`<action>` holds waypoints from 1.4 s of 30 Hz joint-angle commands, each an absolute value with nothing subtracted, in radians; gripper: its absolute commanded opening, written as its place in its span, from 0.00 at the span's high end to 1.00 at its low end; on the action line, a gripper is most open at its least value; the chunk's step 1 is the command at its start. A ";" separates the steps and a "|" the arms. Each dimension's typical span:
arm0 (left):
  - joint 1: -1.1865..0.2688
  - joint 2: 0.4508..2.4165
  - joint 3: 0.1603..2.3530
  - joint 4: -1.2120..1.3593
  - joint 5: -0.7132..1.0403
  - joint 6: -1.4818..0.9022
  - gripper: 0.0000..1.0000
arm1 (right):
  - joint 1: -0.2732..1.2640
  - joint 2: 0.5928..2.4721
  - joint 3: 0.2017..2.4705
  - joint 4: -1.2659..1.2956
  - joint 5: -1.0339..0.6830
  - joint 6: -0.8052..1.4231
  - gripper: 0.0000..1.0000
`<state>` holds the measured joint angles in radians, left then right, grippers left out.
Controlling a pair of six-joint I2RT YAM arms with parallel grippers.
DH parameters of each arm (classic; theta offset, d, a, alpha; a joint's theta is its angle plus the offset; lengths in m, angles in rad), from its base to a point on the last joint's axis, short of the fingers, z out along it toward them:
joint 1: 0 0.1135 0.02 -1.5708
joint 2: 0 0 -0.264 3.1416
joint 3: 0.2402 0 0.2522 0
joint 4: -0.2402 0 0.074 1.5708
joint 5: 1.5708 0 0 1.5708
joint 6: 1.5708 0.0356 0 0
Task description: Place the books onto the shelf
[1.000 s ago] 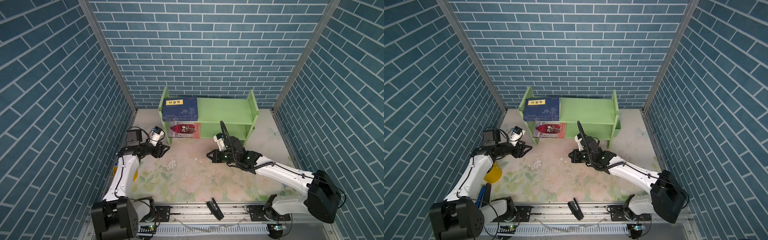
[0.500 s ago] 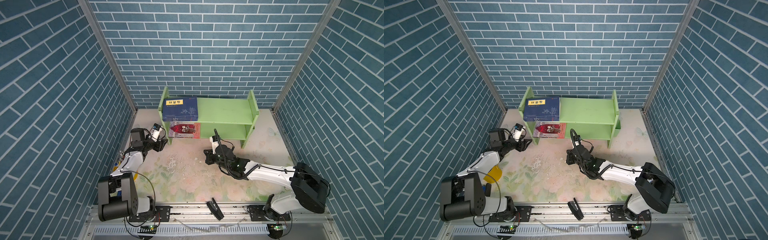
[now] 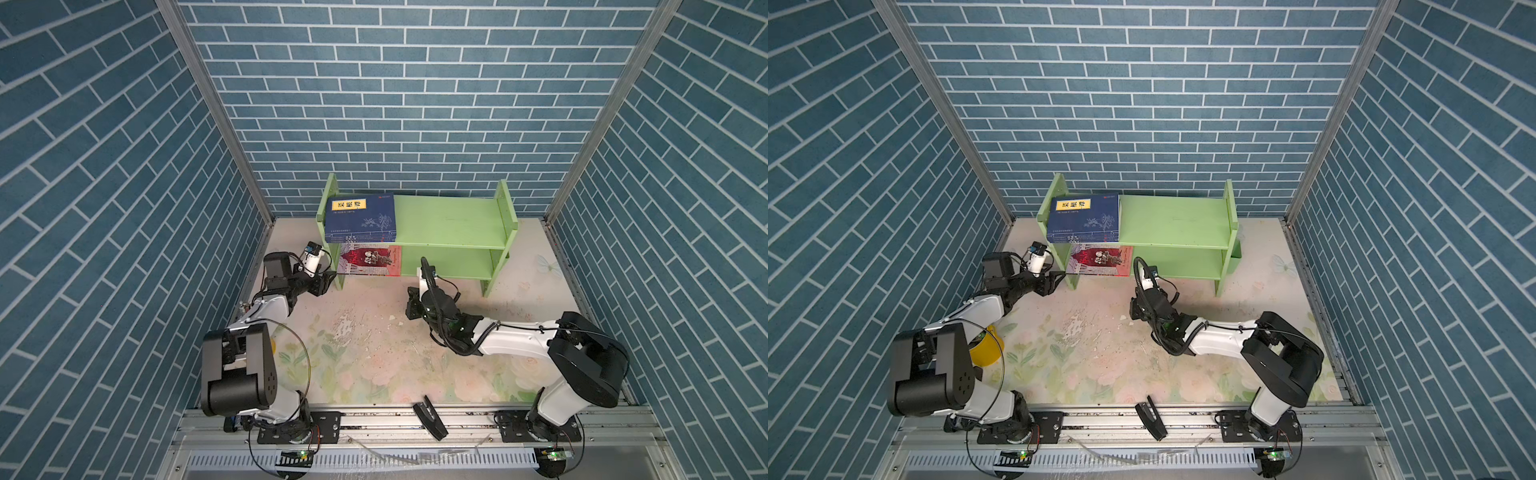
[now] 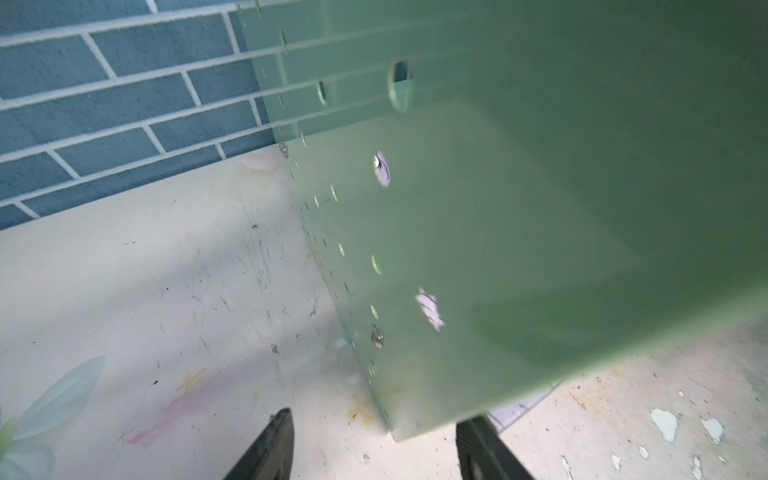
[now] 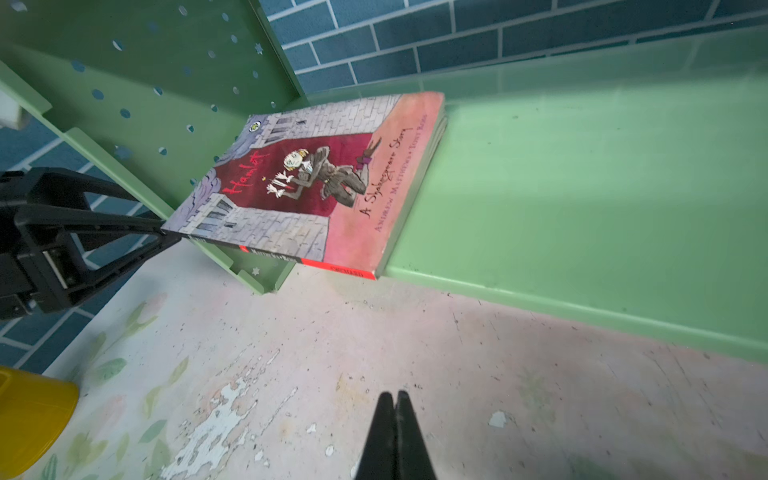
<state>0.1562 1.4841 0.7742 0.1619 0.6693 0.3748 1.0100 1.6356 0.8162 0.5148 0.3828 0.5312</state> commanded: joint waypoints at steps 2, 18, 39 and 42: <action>0.155 1.459 0.793 0.099 0.737 0.438 0.37 | 1.015 1.677 0.868 0.572 0.403 0.465 1.00; 0.141 1.453 0.795 0.075 0.764 0.485 0.38 | 0.994 1.780 0.960 0.620 0.356 0.428 1.00; 0.126 1.401 0.799 -0.001 0.702 0.476 0.39 | 0.989 1.687 0.924 0.551 0.286 0.444 1.00; 0.126 1.340 0.816 -0.128 0.717 0.480 0.39 | 1.004 1.601 0.924 0.421 0.252 0.443 0.95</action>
